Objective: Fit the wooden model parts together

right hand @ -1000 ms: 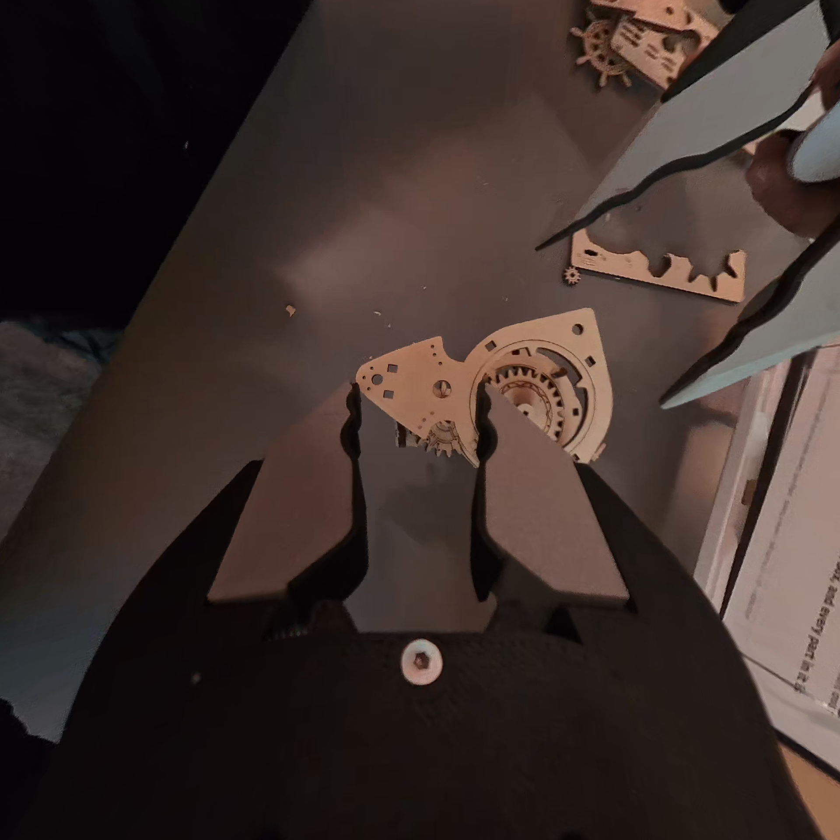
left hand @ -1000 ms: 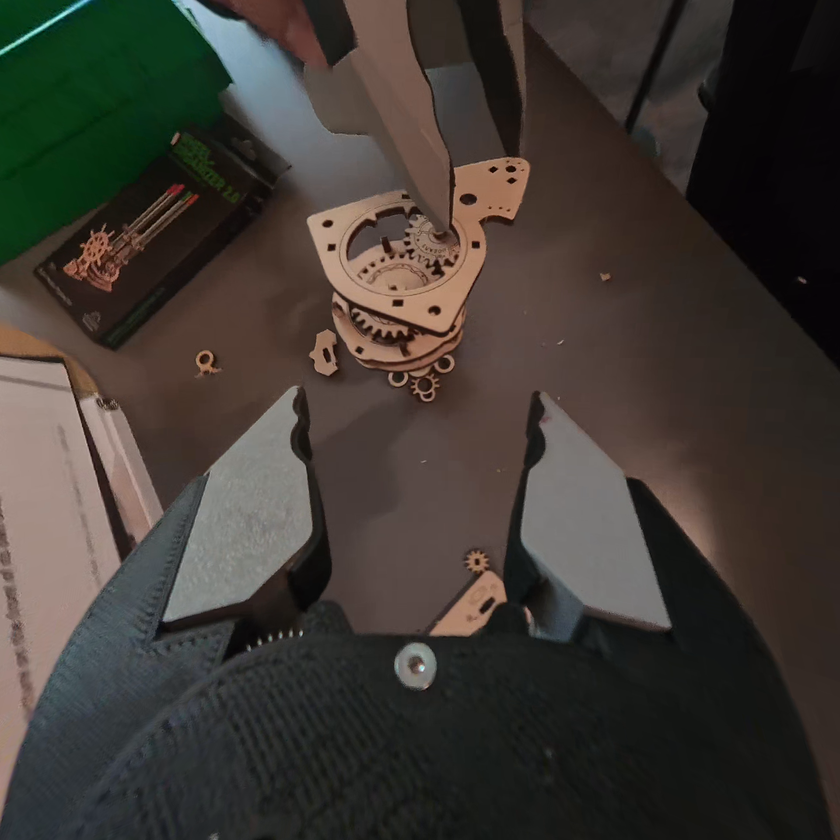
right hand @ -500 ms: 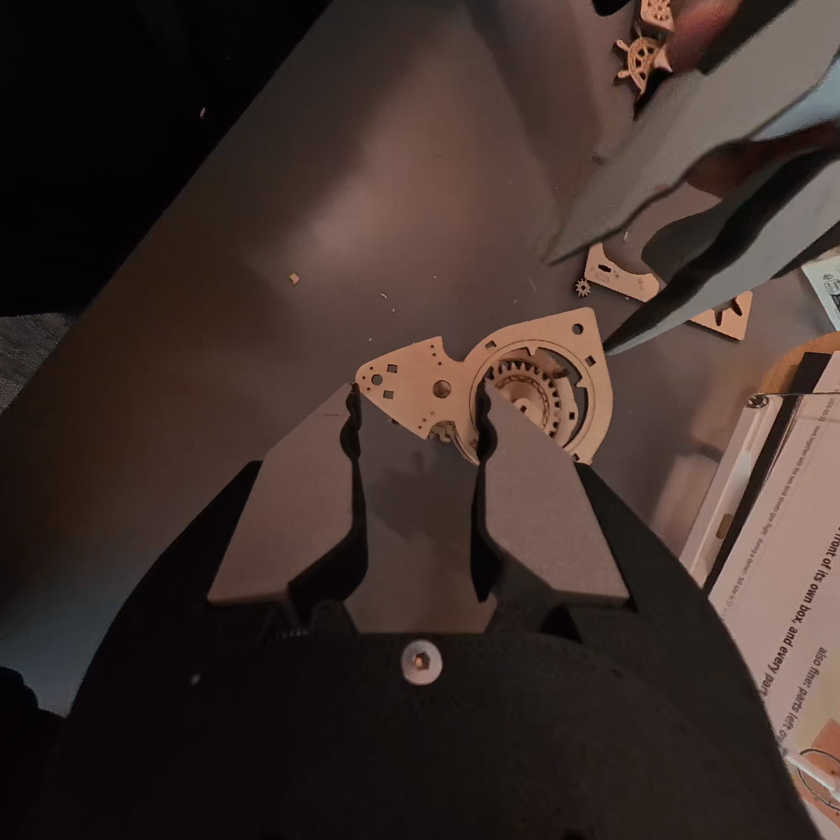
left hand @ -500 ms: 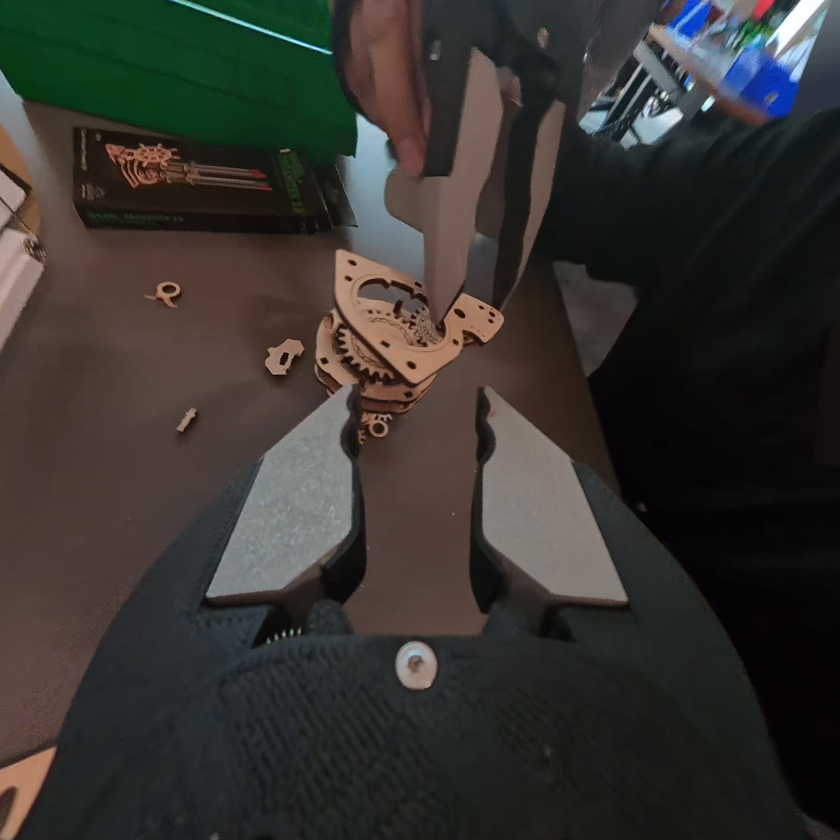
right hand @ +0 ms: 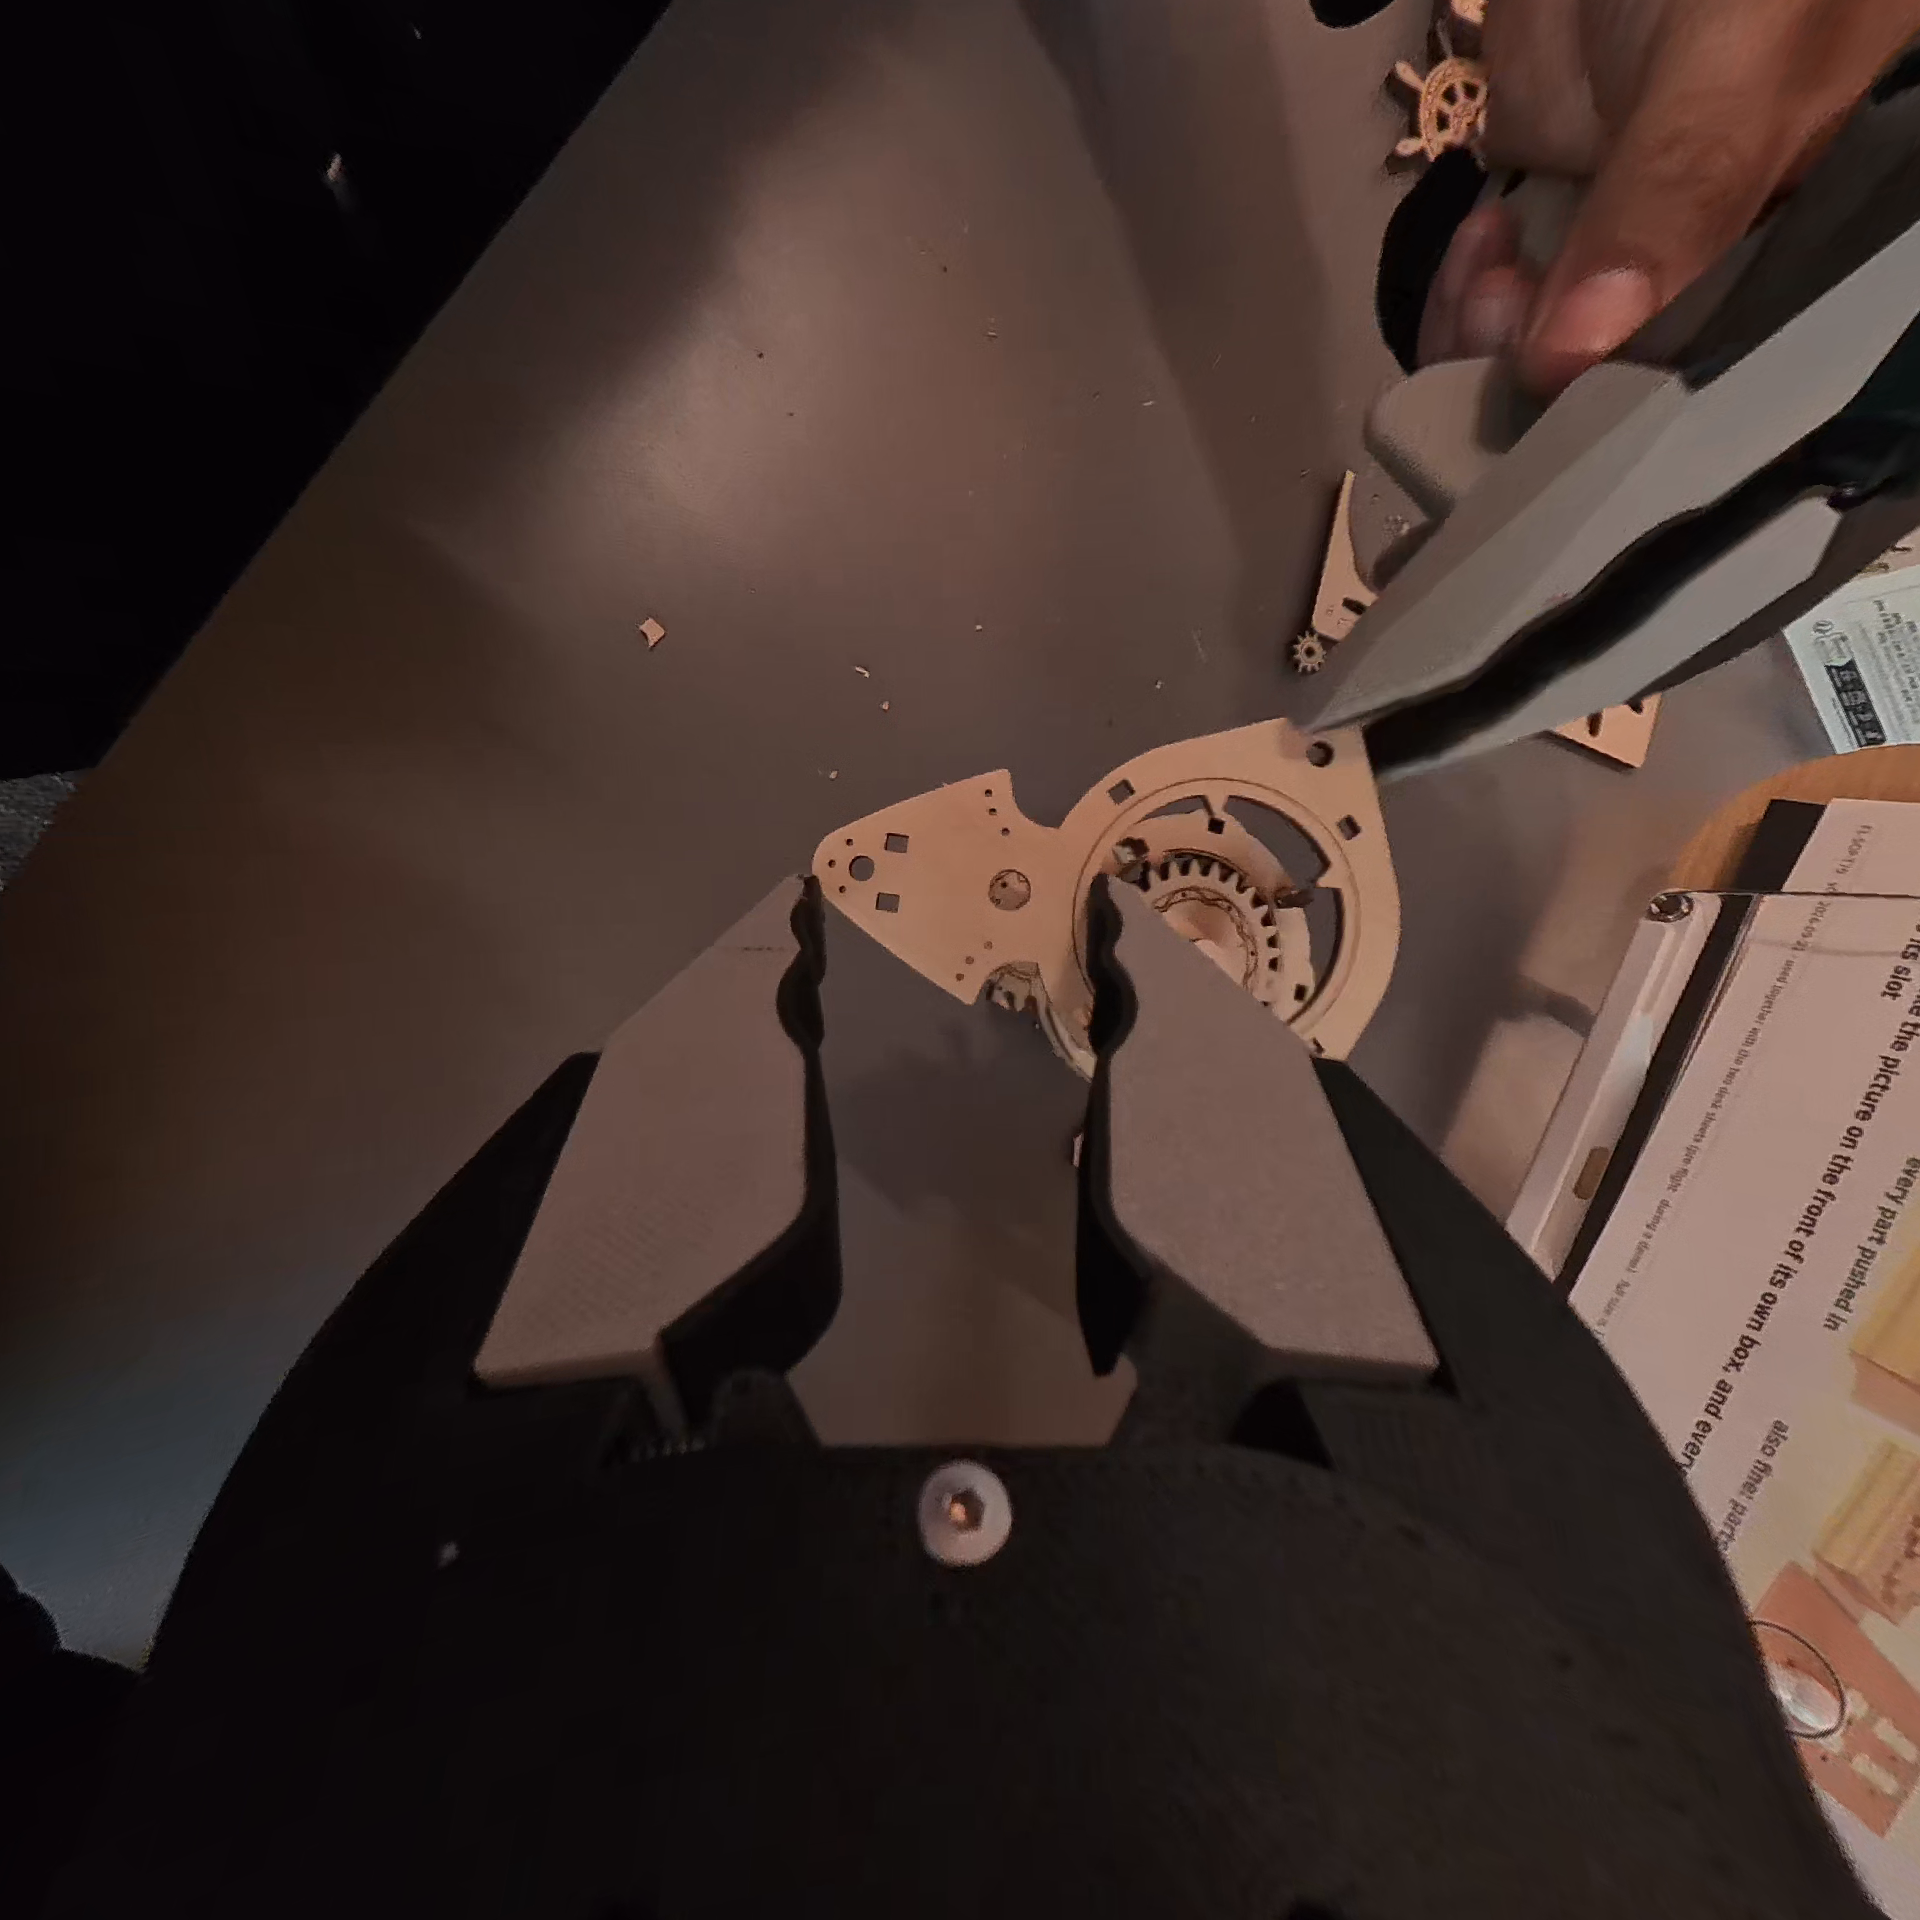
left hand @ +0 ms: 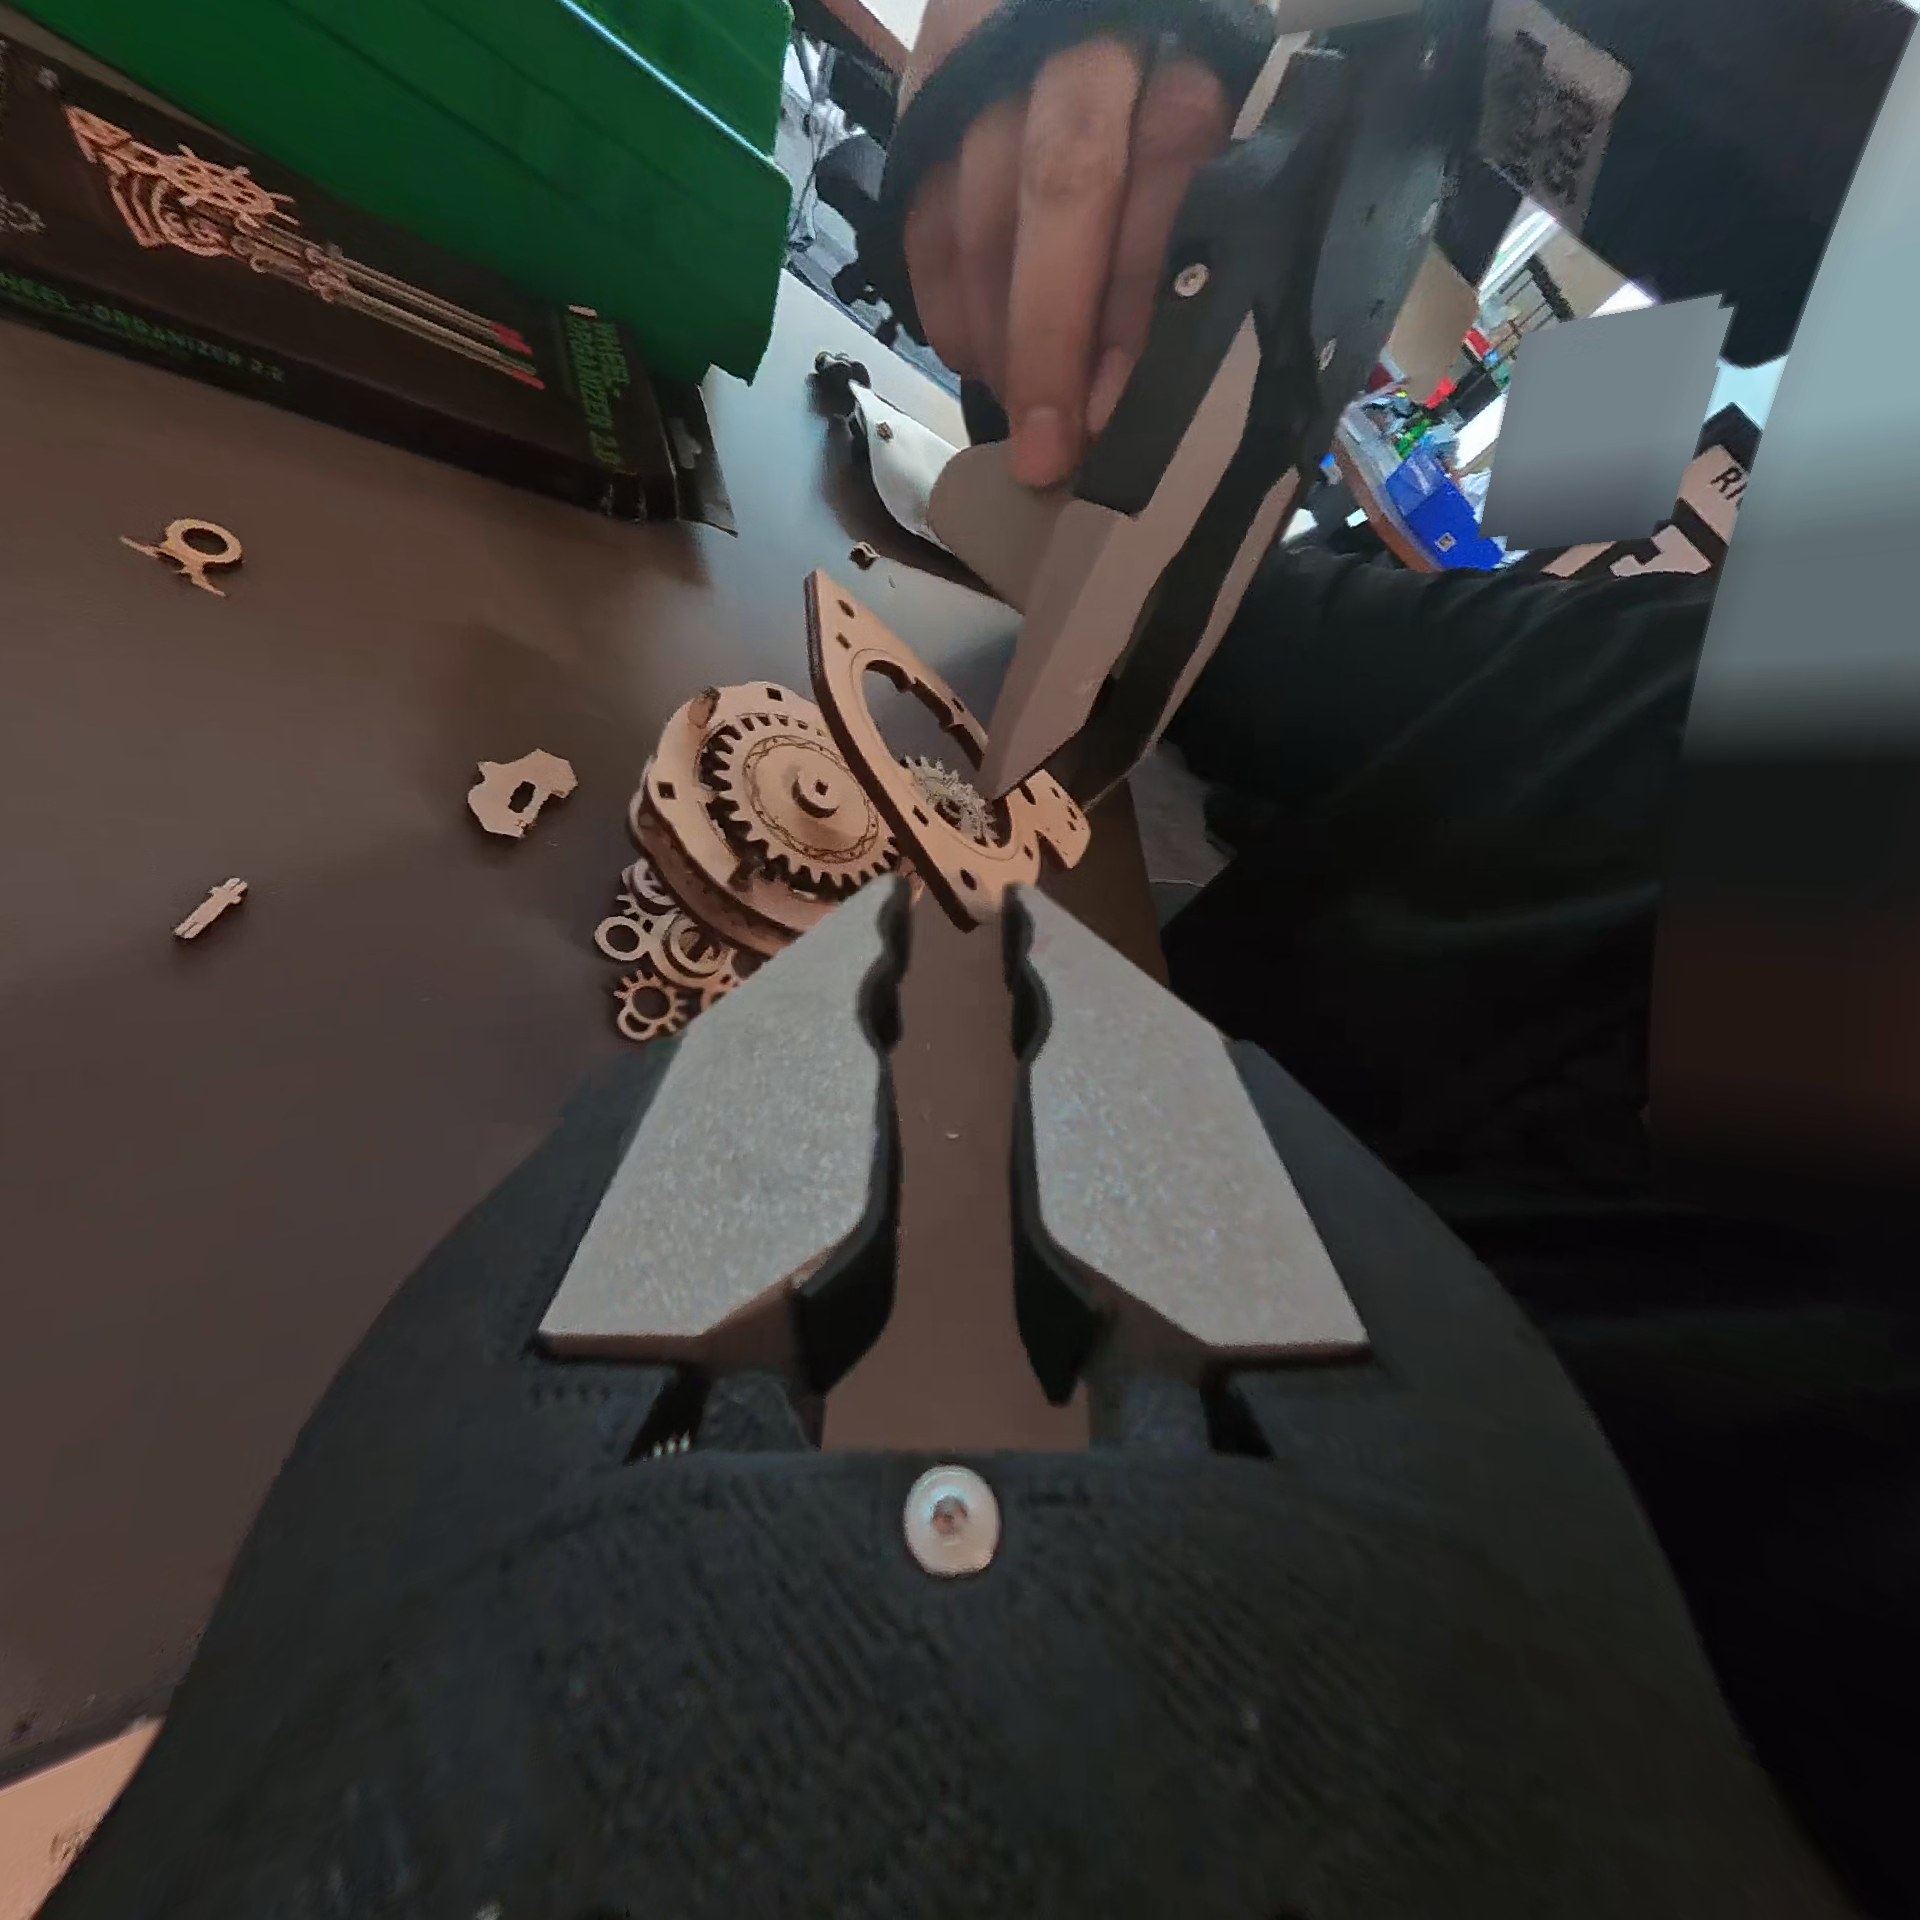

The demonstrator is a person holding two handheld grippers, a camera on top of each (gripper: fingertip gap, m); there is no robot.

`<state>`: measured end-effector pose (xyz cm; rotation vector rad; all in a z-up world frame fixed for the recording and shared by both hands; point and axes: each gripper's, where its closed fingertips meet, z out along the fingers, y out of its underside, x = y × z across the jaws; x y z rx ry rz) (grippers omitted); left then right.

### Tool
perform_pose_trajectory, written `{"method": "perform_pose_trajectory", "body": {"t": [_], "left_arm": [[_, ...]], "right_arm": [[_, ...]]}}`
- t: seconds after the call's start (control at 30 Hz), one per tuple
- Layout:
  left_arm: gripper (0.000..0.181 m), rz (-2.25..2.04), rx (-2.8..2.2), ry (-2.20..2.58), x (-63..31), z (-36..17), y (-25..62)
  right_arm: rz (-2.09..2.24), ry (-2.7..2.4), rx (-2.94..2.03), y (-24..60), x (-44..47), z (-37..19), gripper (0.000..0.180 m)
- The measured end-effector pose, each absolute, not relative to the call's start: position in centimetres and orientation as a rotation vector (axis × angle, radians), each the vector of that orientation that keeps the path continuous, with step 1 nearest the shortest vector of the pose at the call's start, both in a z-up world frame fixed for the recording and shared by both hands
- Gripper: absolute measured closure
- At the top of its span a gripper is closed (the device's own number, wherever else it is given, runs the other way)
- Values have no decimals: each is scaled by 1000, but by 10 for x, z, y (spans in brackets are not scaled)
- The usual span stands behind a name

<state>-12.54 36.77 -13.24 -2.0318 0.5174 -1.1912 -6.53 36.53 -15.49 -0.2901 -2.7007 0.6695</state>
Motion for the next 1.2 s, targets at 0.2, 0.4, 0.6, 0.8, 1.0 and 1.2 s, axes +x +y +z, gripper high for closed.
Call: {"method": "perform_pose_trajectory", "body": {"t": [0.2,0.4,0.6,0.8,1.0,1.2], "left_arm": [[174,-1254,-2025,473,-127,-137,375],[179,-1382,-1962,404,-131,-130,382],[179,-1416,-1931,361,-141,-124,382],[180,-1468,-1922,321,-142,-127,383],[179,-1531,-1945,309,-141,-124,378],[179,-1563,-1993,298,-140,-125,374]], "right_arm": [[669,-2699,-342,369,-68,-155,132],[724,-2630,-426,377,-78,-145,144],[778,-2480,-458,399,-76,-110,133],[862,-2253,-546,424,-103,-84,123],[843,-2334,-510,415,-106,-104,136],[921,-2385,-554,410,-103,-109,116]]}}
